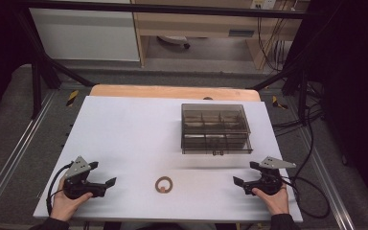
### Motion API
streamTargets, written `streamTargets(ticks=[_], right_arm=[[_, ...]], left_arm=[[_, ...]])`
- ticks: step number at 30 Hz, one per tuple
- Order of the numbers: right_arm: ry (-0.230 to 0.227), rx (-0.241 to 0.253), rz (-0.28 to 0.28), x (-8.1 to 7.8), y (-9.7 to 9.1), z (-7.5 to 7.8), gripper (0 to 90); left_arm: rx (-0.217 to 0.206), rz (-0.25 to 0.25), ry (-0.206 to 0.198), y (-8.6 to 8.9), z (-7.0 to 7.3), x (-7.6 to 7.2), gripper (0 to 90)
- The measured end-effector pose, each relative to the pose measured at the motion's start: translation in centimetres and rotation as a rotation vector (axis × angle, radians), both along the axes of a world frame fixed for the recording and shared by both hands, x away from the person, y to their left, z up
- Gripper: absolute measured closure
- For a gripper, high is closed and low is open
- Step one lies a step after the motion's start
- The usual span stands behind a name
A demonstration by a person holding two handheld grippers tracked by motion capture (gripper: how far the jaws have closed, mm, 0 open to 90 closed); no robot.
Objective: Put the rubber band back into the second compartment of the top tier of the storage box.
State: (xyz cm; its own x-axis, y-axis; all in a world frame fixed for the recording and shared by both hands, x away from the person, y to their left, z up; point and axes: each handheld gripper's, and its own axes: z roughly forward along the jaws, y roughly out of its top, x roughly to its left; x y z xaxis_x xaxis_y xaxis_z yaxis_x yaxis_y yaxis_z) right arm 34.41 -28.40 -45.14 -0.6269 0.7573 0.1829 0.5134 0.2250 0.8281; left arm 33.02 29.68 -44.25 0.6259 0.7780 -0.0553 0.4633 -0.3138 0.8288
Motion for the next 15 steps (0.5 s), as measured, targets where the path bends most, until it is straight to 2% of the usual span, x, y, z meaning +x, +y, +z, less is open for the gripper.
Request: streamTargets(ticks=[5,15], right_arm=[[0.002,0.000,0.000,-0.02,0.03,-0.01,0.7],[-0.001,-0.004,0.005,-0.01,0.07,-0.05,0.7]], left_arm=[[-0.004,0.002,0.003,-0.16,0.10,0.11,3.9],[0.016,-0.011,0.010,-1.00,0.23,0.24,4.1]])
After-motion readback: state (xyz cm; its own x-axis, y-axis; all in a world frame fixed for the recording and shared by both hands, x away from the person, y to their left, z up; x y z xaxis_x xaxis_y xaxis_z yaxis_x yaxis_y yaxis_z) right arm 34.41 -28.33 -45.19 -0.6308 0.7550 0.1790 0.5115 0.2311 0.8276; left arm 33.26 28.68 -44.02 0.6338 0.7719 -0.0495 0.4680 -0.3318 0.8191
